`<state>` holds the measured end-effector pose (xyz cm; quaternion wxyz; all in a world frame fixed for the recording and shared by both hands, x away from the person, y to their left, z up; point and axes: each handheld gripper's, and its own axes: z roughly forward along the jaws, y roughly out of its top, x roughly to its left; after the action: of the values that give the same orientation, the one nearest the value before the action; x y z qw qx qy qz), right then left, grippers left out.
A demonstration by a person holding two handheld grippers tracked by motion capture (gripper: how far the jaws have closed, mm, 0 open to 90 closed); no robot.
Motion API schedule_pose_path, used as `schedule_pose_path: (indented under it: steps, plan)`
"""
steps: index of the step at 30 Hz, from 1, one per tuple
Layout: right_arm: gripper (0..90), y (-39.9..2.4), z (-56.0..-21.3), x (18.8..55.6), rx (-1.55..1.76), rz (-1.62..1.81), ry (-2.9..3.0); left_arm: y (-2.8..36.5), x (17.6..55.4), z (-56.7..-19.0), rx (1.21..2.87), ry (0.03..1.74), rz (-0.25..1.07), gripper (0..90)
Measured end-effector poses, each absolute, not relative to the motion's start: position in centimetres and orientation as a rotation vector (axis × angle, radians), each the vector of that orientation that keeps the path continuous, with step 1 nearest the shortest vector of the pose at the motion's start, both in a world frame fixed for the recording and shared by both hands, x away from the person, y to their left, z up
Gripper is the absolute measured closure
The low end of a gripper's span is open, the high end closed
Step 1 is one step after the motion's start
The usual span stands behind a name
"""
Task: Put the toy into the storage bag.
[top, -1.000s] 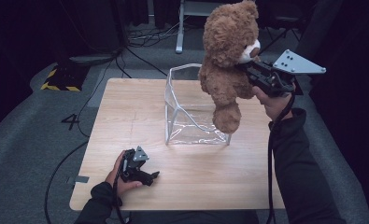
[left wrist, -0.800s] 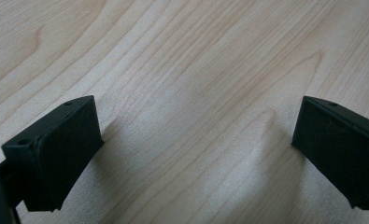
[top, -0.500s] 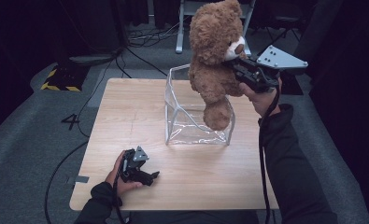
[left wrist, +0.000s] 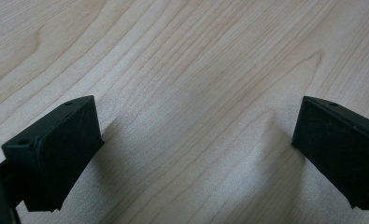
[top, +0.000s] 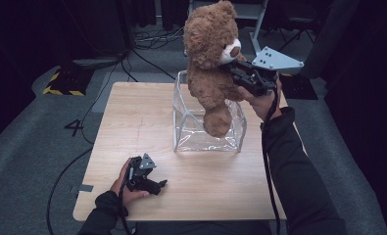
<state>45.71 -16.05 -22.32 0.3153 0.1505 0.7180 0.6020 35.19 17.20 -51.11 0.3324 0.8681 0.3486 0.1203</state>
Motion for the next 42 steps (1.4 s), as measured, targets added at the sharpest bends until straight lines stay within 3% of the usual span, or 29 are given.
schedule_pose_path:
  steps: [26,42]
  plan:
    - [81.1,-13.0,-24.7,47.1,0.383,1.55,1.995,17.2,35.2,-51.1,2.269,0.909,0.316,1.4]
    - [81.1,-13.8,-27.5,48.6,0.412,1.457,2.094,17.2,35.2,-51.1,2.268,0.911,0.317,1.4]
